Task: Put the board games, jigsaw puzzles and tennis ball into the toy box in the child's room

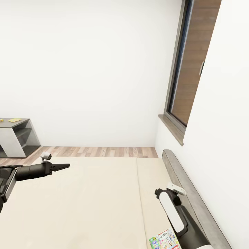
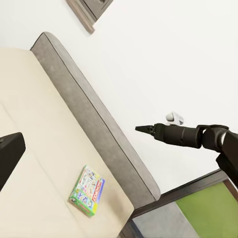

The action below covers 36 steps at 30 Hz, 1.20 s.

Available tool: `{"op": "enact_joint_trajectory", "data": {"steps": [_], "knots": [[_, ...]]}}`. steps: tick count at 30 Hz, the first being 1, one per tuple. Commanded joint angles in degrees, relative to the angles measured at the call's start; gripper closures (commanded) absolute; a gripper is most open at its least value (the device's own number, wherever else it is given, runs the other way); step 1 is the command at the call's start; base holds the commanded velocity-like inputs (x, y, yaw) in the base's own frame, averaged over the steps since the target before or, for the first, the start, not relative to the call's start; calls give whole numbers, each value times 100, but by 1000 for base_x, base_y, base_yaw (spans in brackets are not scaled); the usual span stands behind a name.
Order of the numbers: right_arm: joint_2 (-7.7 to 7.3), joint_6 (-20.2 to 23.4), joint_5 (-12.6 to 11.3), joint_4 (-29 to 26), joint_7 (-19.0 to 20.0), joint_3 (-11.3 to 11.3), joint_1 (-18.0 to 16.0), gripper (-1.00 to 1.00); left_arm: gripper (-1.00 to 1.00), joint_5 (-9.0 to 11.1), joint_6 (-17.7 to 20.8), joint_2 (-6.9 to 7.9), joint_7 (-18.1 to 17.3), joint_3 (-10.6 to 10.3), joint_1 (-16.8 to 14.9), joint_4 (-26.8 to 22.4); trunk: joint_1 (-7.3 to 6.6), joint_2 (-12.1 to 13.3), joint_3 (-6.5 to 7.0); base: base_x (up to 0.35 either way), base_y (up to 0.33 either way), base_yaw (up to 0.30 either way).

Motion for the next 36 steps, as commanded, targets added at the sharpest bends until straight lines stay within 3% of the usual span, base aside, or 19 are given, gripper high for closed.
{"op": "enact_joint_trajectory", "data": {"steps": [1,12,27,36], "knots": [[-8,24,-40,-8,-36,11,-7,-100,-100,-3,61,-10,-18,-1,-5,0,4,-14,-14,0,0,0],[-12,24,-52,-7,9,121,-7,-100,-100,-10,61,-100,4,-1,-5,0,4,-14,-14,0,0,0],[-29,49,-50,-10,13,135,-7,-100,-100,14,65,-71,-161,21,-5,0,4,-14,-84,0,0,0],[-52,83,-53,6,6,128,-10,-100,-100,25,350,-56,-161,37,-5,16,4,-14,-167,0,0,0]]}}
